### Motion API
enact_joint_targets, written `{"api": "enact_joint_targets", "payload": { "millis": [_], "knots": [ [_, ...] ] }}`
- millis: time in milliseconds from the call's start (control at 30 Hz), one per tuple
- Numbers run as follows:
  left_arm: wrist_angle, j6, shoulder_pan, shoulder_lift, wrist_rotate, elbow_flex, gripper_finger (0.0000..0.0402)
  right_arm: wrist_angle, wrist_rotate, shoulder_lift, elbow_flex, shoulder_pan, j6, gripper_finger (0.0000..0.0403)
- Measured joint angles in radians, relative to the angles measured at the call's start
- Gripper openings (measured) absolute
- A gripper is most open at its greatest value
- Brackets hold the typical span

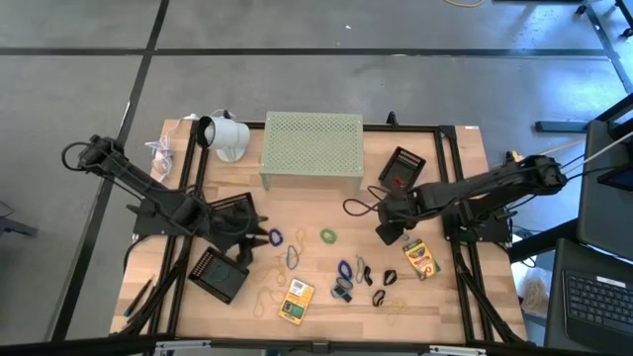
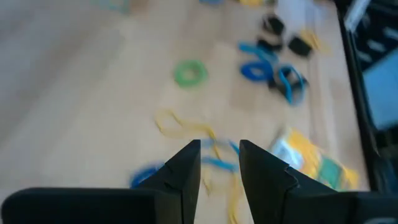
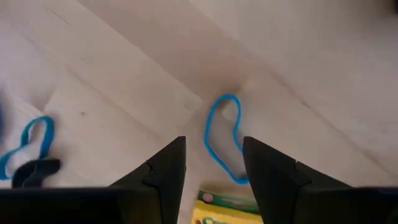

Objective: Pick & Place Office Desk Supplies
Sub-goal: Put the blue rubber band into the bottom left black bin

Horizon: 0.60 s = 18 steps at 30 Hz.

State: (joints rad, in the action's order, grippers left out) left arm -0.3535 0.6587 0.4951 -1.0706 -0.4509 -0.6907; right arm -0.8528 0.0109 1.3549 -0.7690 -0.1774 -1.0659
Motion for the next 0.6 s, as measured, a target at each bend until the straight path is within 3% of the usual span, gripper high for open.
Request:
{"api": "enact_joint_targets", "payload": {
  "millis": [367,600],
  "knots": [
    [0.082,-0.018,-0.046,0.000,-0.134,0.000,0.0104,0.002,0.061,0.112,0.020,-0.030,0.079,0.0162],
    [0.128,-0.019,-0.071,0.000,-0.141,0.000,0.0104,0.008,0.054,0.230,0.015,-0.029,0.172,0.0162]
  ]
}}
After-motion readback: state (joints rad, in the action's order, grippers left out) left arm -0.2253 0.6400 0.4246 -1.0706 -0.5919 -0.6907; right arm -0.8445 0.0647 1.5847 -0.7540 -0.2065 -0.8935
